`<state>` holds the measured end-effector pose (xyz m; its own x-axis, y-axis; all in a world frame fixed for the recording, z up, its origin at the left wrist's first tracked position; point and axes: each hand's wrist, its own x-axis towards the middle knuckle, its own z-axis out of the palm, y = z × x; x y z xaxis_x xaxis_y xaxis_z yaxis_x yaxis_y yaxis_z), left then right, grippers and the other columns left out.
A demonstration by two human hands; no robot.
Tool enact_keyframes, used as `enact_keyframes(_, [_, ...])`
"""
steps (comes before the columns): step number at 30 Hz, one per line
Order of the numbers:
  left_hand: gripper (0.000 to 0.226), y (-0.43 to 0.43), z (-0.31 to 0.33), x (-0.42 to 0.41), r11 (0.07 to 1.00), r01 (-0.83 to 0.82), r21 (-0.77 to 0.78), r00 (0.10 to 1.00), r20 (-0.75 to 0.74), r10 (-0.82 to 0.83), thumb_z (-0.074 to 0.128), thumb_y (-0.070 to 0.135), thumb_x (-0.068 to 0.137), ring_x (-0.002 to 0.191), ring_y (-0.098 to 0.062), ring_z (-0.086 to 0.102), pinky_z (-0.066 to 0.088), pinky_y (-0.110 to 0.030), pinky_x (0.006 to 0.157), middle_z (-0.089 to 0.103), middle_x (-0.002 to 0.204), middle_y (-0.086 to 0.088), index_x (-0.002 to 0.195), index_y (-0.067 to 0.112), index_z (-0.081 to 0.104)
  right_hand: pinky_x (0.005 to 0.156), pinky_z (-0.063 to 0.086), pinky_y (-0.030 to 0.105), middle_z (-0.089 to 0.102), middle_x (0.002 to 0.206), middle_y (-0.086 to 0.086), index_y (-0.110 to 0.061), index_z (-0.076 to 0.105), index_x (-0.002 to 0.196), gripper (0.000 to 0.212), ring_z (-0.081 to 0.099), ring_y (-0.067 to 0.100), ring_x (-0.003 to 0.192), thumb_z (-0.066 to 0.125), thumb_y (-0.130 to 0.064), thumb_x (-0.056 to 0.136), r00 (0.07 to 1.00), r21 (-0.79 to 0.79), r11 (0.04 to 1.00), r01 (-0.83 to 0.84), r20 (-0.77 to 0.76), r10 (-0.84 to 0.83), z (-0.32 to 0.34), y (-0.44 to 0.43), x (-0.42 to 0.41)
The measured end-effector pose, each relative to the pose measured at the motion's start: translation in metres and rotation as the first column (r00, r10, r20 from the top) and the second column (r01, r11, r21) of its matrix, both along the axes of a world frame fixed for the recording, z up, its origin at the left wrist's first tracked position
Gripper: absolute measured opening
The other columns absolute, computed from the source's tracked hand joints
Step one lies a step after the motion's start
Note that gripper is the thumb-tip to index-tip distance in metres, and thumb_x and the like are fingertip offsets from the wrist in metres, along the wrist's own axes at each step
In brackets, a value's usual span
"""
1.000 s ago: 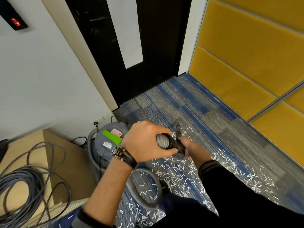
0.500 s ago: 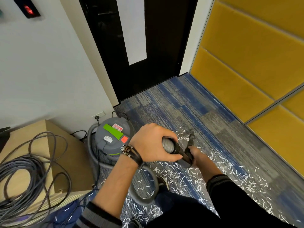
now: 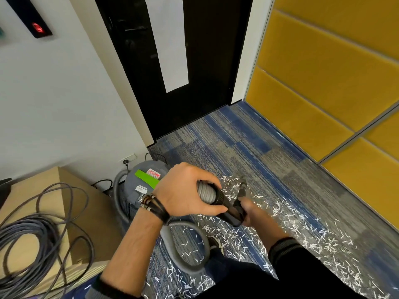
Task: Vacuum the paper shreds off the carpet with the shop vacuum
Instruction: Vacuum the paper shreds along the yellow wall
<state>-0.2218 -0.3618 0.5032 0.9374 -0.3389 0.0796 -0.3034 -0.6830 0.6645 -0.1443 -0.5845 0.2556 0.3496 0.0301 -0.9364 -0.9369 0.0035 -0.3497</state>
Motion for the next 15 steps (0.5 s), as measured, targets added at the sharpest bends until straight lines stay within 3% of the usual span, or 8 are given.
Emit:
enact_keyframes(3, [0.032,-0.002,-0.002,-0.006,1.0,-0.026,0.001,0.999,0.021,0.026,0.087,0.059,0.072,0.078,-0.003,0.069,0.054,-0.026,0.076,0.075,0.084,0.021,0.091,0.035,0.079,0.061,0.055,0.039,0.065,0.096,0.018,-0.003,0.049,0.115,0.038,0.064,0.03,0.077,0.03,-0.035,0.106,1.0,-0.036,0.999,0.013,0.009,-0.013,0.005,-0.002,0.001])
enact_keyframes(6, [0.034,0.003,0.003,-0.006,0.999,-0.049,-0.002,0.996,0.074,0.049,0.079,0.063,0.074,0.077,-0.005,0.07,0.056,-0.031,0.076,0.075,0.083,0.019,0.092,0.034,0.079,0.061,0.054,0.037,0.062,0.107,0.019,-0.005,0.048,0.121,0.04,0.063,0.03,0.078,0.034,-0.039,0.105,0.998,-0.003,0.999,0.046,0.046,-0.045,0.008,0.007,0.007])
enact_keyframes(12, [0.037,0.001,-0.007,0.011,0.998,-0.057,0.027,0.997,0.057,0.055,0.079,0.065,0.072,0.079,-0.003,0.069,0.056,-0.031,0.077,0.075,0.084,0.02,0.094,0.035,0.078,0.06,0.048,0.037,0.059,0.083,0.015,-0.006,0.048,0.095,0.032,0.057,0.028,0.07,0.037,-0.034,0.106,0.99,-0.032,0.995,0.099,0.108,-0.095,0.015,0.009,0.033])
enact_keyframes(15, [0.037,-0.004,-0.026,0.021,0.997,-0.081,0.0,0.996,-0.023,0.081,0.08,0.067,0.072,0.078,-0.001,0.068,0.054,-0.028,0.075,0.073,0.083,0.022,0.093,0.036,0.077,0.051,0.05,0.031,0.061,0.09,0.016,-0.005,0.047,0.106,0.034,0.061,0.028,0.072,0.036,-0.037,0.105,0.996,-0.102,0.994,0.047,0.077,-0.039,0.008,-0.003,0.042])
